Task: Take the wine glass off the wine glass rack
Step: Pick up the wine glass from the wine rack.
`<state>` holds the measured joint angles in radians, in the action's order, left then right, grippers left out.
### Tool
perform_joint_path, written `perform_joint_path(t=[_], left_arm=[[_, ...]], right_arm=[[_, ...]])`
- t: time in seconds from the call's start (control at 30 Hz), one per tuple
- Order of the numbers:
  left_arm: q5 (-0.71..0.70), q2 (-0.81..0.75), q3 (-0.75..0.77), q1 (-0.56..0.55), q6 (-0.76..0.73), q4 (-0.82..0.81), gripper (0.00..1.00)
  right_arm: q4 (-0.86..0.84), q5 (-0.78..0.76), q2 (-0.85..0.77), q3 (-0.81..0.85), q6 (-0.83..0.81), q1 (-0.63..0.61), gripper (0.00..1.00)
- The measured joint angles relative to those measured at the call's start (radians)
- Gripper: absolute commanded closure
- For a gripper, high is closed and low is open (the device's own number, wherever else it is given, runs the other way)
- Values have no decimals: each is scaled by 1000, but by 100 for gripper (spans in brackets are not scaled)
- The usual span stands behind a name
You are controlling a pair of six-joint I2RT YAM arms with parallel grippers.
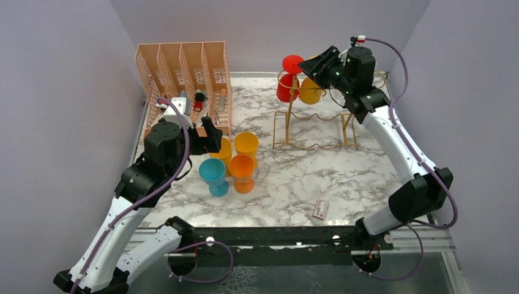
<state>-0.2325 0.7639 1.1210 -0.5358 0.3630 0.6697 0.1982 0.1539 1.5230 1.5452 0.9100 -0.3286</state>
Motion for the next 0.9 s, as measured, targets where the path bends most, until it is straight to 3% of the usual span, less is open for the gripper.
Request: perform_joint_path(t=[0.43,0.9], left_arm=[[0,0,-5,0,4,6,1],[0,-2,-18,0,5,6,1]], right_arm=[[8,-77,21,4,15,-42,59],[-20,-135,10,-22,89,-52,92]])
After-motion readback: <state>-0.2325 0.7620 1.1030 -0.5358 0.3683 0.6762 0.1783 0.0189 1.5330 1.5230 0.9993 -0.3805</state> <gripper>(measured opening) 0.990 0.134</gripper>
